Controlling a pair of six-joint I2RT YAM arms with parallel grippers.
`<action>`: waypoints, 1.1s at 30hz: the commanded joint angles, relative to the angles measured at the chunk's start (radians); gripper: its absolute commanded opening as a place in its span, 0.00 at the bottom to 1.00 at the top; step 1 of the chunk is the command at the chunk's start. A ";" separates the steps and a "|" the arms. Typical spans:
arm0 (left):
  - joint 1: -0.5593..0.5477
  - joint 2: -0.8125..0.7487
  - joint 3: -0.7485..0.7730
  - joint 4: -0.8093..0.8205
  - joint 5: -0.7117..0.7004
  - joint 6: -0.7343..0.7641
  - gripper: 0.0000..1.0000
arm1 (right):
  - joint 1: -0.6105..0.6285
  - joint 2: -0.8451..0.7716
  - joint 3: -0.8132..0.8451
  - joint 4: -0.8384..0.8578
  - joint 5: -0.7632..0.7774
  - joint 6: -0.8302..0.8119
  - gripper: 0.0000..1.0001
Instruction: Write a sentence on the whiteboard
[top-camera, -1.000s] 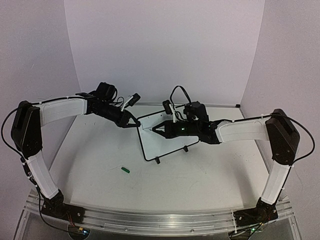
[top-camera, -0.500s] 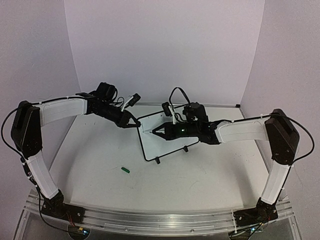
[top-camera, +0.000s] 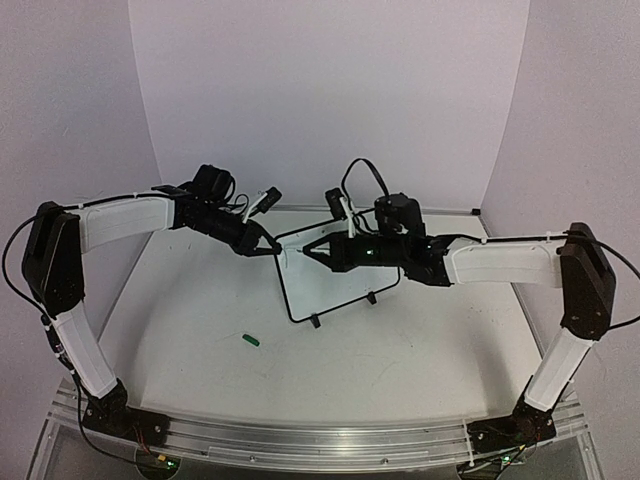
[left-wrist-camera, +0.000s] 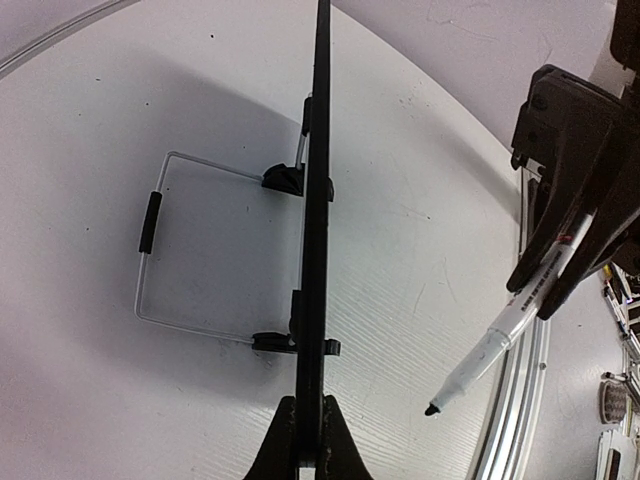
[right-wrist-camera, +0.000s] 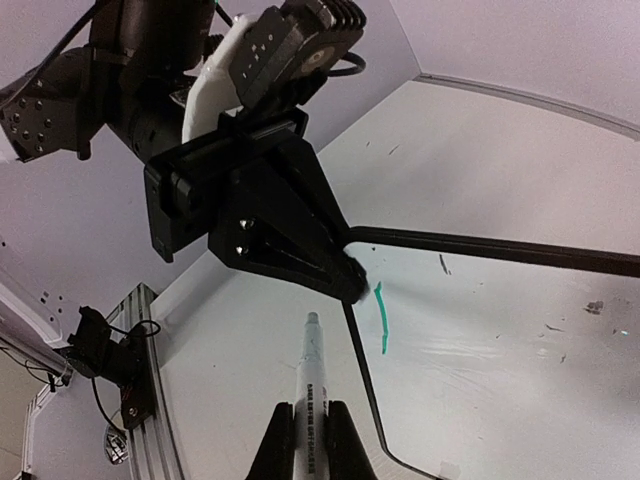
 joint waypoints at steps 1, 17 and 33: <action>0.002 -0.027 0.003 -0.035 -0.028 0.030 0.00 | 0.009 -0.006 0.016 0.038 0.078 -0.017 0.00; -0.005 -0.023 0.004 -0.039 -0.031 0.032 0.00 | 0.011 0.056 0.062 0.054 0.087 -0.010 0.00; -0.014 -0.017 0.009 -0.046 -0.040 0.039 0.00 | 0.011 0.077 0.074 0.057 0.133 0.005 0.00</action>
